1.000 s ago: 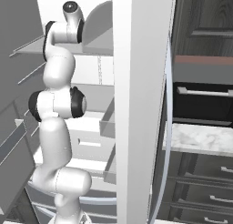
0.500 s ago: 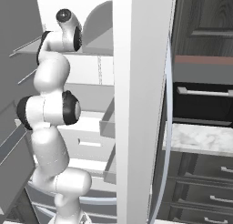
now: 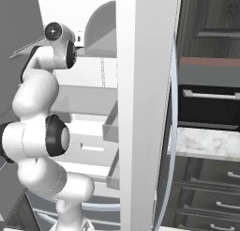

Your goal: Grab the onion and lemon wedge from the fridge, place them in the blender, close the lid, and turn on the blender to create a marinade.

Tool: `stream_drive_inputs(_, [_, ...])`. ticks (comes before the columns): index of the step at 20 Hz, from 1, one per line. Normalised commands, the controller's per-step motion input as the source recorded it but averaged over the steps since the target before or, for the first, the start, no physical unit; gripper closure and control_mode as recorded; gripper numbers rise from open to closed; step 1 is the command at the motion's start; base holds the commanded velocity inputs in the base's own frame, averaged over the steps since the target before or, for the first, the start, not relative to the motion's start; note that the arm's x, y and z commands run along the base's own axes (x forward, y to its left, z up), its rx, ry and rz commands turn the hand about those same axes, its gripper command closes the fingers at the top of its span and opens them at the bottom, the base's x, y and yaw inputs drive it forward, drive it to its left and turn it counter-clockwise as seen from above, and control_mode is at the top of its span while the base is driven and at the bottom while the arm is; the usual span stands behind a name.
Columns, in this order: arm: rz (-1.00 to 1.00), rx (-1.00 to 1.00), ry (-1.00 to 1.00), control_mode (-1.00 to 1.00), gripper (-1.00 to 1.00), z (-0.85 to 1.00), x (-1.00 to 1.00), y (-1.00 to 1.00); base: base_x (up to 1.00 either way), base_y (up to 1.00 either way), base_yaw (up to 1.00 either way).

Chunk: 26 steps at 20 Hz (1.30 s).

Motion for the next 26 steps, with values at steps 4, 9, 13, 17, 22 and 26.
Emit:
stream_drive_inputs(4, [0.00,0.02,0.00,-1.00,1.00,0.43,-1.00,-0.08,0.00,0.00,0.00])
stream_drive_inputs(9, [-0.02,0.00,0.00,-1.00,1.00,0.04,-1.00,-0.35,0.00,0.00,0.00])
stream_drive_inputs(13, [-0.05,0.00,0.06,-1.00,1.00,-0.01,-1.00,-0.44,0.00,0.00,0.00])
stream_drive_inputs(17, [-0.04,0.00,0.12,-1.00,1.00,-0.12,-1.00,-0.43,0.00,0.00,0.00])
stream_drive_inputs(22, [-0.07,-0.01,0.19,-1.00,1.00,-0.24,-1.00,-0.22,0.00,0.00,0.00])
stream_drive_inputs(26, [-0.03,-0.04,0.25,-1.00,1.00,-0.28,-0.86,-0.04,0.00,0.00,0.00])
